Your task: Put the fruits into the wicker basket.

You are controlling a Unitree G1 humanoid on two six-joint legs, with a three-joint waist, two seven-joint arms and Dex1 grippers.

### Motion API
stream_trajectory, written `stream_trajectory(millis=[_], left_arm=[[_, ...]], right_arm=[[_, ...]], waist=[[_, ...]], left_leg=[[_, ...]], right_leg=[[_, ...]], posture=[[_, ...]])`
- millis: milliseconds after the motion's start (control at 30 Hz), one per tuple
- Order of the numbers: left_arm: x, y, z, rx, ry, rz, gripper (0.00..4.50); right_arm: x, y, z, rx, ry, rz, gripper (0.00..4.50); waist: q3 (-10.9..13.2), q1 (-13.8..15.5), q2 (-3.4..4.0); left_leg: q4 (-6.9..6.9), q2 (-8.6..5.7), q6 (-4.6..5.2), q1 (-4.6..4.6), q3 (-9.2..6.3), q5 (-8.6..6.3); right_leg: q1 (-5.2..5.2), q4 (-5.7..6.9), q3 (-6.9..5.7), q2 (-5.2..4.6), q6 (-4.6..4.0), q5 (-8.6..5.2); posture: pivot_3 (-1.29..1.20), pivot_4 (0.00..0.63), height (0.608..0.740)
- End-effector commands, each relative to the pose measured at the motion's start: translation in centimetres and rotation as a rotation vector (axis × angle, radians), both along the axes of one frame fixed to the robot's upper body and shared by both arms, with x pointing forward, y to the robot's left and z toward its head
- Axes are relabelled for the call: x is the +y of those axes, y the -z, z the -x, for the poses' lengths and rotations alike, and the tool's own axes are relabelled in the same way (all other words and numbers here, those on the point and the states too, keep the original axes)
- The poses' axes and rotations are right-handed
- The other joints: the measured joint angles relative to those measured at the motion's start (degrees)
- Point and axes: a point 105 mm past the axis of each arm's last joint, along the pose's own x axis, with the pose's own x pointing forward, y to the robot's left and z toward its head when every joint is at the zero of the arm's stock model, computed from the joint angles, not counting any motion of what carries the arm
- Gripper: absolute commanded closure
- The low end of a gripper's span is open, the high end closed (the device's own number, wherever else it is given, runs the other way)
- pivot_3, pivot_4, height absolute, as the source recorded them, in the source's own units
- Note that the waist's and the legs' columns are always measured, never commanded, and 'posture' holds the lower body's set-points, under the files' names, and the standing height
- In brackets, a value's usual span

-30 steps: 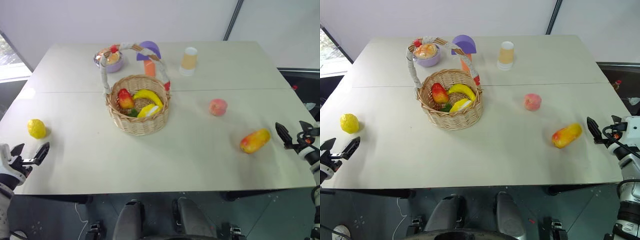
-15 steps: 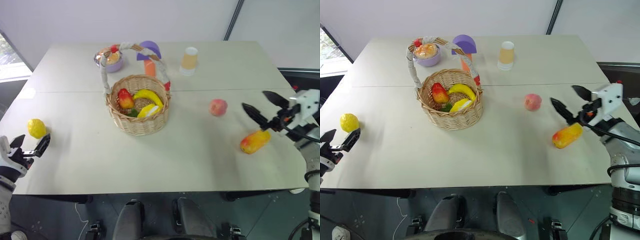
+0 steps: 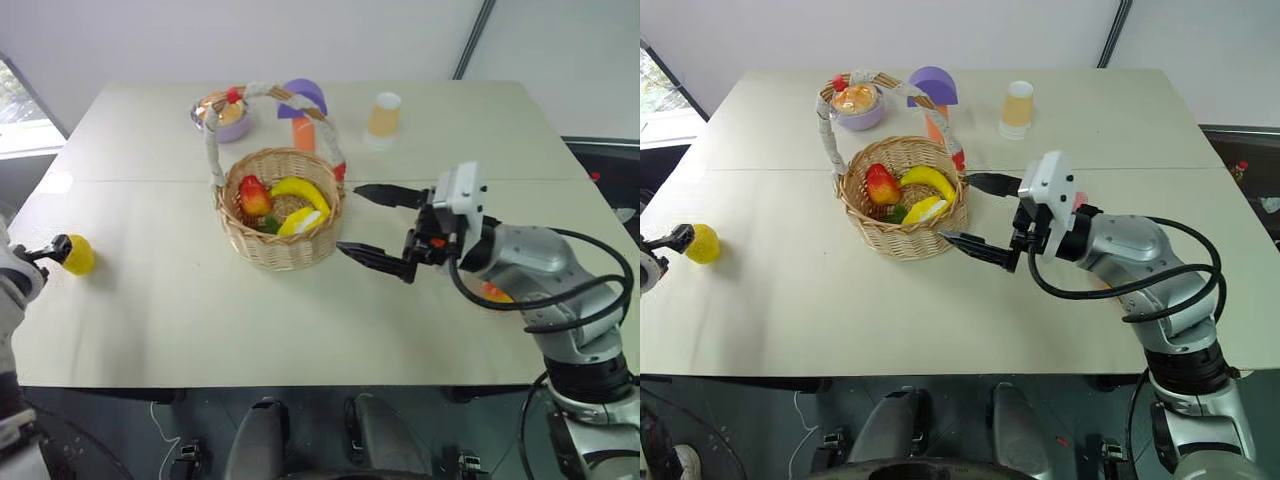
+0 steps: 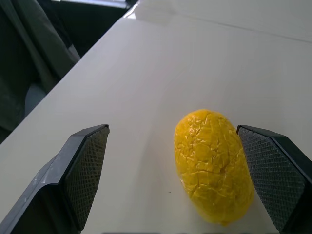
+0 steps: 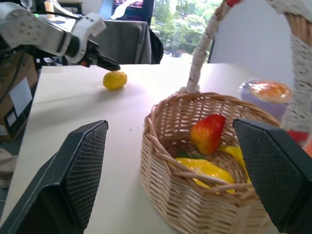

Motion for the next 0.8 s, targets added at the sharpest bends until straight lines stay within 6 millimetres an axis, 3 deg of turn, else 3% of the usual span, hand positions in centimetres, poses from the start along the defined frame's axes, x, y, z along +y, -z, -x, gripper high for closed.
stream_trajectory(millis=[33,233,467,567,667,700,800], left_arm=[[-0.3,-0.9,-1.1,0.035,0.015,-0.006,0.0],[-0.5,1.2,-2.4,0.153,0.007,0.055,0.0],[-0.4,1.7,-3.4,0.153,0.0,0.101,0.0],[-0.6,1.5,-3.7,0.126,0.02,0.099,0.88],[-0.4,1.2,-3.5,0.119,0.022,0.091,2.36],[-0.3,1.1,-3.4,0.123,0.022,0.083,2.67],[0.1,-0.9,-2.8,0.068,0.072,-0.032,2.73]], right_arm=[[1.0,-0.5,1.2,-0.043,-0.052,-0.004,0.21],[1.4,-0.4,1.2,-0.04,-0.051,-0.013,0.21],[1.5,-0.2,1.2,-0.038,-0.04,-0.016,0.21],[1.6,-0.1,1.2,-0.039,-0.039,-0.018,0.0],[1.7,-0.1,1.2,-0.042,-0.04,-0.019,0.0],[1.7,-0.1,1.2,-0.044,-0.04,-0.019,0.0],[1.7,-0.1,1.1,-0.048,-0.034,-0.02,0.0]], waist=[[0.0,-0.1,0.0],[0.0,-0.5,0.0],[0.0,-0.1,-0.01],[0.0,-0.1,-0.01],[0.0,-0.2,-0.01],[0.0,-0.2,-0.01],[0.0,-0.4,-0.01]], left_leg=[[0.0,0.0,0.0,0.0,-0.01,0.0],[-0.01,0.03,-0.01,0.04,0.02,0.01],[0.01,0.02,-0.02,0.02,0.02,0.01],[0.01,0.01,-0.02,0.02,0.02,0.01],[0.01,0.02,-0.03,0.01,0.02,0.01],[0.01,0.02,-0.03,0.01,0.02,0.01],[0.0,0.03,-0.03,0.01,0.02,0.01]], right_leg=[[0.0,0.0,0.0,0.01,0.0,0.0],[-0.06,0.05,0.01,0.05,0.0,0.0],[-0.08,0.1,0.0,0.02,0.0,0.0],[-0.07,0.1,0.01,-0.02,0.0,0.0],[-0.08,0.1,0.02,-0.08,0.0,0.01],[-0.08,0.1,0.02,-0.09,0.0,0.01],[-0.09,0.1,0.04,-0.08,0.0,0.01]], posture=[[0.0,0.15,0.74],[0.0,0.15,0.74],[0.0,0.15,0.74],[0.0,0.15,0.74],[0.0,0.15,0.74],[0.0,0.15,0.74],[0.0,0.15,0.74]])
